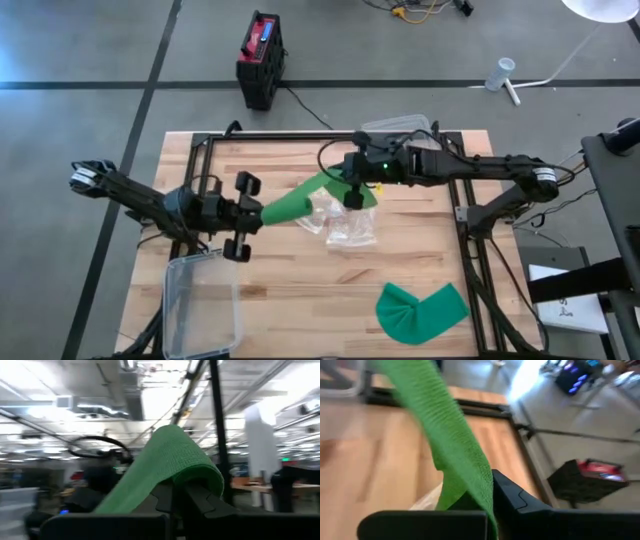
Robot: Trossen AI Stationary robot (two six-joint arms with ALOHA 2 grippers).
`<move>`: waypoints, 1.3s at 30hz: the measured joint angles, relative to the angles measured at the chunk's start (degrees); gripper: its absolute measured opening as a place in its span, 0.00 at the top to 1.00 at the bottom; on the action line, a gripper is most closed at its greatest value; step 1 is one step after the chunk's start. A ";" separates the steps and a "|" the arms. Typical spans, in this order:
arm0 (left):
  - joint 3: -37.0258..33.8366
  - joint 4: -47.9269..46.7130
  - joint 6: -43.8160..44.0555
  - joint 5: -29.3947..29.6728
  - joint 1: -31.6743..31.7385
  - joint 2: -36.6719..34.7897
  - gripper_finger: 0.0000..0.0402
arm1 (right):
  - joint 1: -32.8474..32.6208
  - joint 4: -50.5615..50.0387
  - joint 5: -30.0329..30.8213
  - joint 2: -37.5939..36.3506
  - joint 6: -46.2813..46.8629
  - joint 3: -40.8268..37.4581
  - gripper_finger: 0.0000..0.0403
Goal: Roll bandage
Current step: Roll the green bandage
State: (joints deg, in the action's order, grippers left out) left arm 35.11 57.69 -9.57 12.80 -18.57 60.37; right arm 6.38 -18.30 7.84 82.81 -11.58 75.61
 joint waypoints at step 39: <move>1.70 -6.36 -8.80 19.91 3.80 -2.67 0.99 | -13.07 -6.41 -5.37 -2.17 6.54 0.09 1.00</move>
State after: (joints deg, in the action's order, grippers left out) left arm 36.81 51.33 -18.37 32.71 -14.76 57.70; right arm -6.70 -24.71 2.47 80.63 -5.04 75.70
